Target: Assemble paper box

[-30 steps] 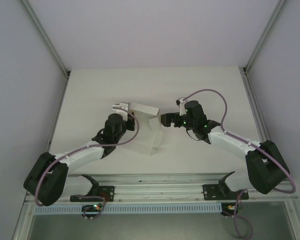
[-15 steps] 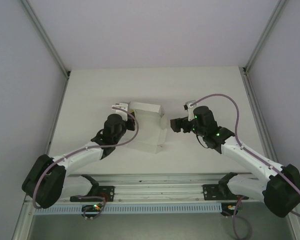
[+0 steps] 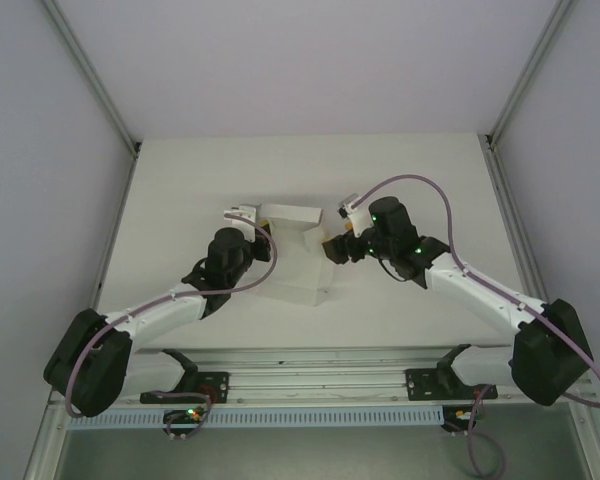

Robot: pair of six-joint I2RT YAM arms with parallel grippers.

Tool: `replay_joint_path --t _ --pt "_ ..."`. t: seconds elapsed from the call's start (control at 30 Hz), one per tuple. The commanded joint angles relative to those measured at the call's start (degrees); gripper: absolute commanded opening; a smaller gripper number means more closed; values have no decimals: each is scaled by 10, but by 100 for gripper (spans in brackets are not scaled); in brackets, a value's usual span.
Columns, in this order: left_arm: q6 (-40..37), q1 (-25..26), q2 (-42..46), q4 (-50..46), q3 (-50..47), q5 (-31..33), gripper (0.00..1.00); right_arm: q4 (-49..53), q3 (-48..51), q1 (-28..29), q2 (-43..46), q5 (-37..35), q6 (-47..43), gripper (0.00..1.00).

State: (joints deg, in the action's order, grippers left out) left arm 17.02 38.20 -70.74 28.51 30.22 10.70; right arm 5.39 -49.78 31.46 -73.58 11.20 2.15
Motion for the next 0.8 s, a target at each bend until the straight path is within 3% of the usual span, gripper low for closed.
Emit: replay_joint_path --t 0.0,0.47,0.57,0.7,0.77 --pt "15 0 16 -11 3 -8 0 -14 -27 14 -20 -16 -15 75" --pt "37 10 10 -36 18 19 0 -46 -95 99 -117 -394 64 43" --pt "70 32 -1 -53 36 79 0 -50 -114 114 -157 -537 114 17" --pt "114 65 -25 -72 60 175 0 7 -153 114 -217 -713 226 4" --pt "178 68 -36 -172 101 265 0 95 -183 110 -239 -762 313 4"
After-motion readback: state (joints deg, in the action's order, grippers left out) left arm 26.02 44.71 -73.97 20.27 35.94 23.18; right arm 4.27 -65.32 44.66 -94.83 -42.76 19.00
